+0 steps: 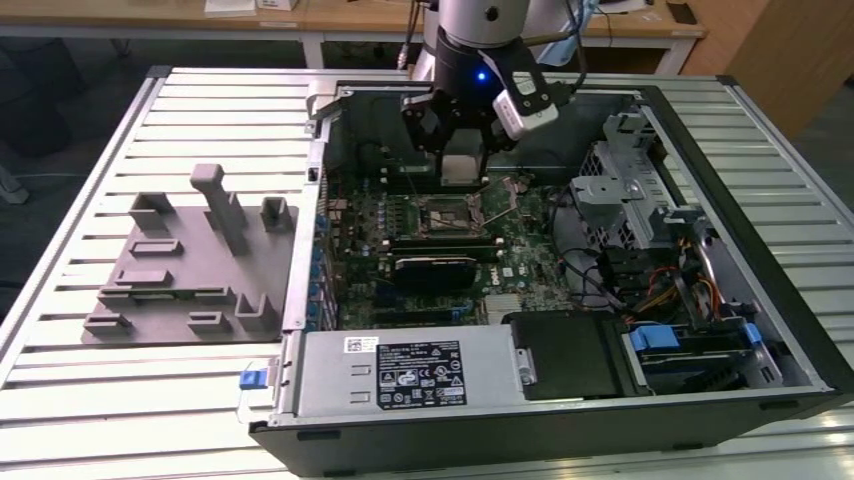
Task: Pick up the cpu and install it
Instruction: 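Pick up the cpu and move it towards the insertion slot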
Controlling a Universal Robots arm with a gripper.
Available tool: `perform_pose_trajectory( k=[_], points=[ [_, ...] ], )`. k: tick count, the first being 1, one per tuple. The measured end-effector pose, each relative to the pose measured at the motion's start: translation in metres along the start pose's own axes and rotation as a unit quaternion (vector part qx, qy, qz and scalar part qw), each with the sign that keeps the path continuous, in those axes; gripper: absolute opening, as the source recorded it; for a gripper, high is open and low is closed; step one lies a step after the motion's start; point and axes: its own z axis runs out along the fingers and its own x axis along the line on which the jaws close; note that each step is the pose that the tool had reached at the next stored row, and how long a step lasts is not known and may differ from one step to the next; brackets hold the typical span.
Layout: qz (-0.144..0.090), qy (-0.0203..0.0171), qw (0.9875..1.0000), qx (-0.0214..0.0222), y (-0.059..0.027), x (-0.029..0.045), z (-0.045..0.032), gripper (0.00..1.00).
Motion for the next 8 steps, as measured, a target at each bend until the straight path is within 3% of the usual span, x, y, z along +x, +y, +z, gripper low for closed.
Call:
perform_pose_trajectory(
  k=[8],
  points=[
    [0.0,0.0,1.0,0.0,-0.0001,-0.0002,0.006,0.54]
  ],
)
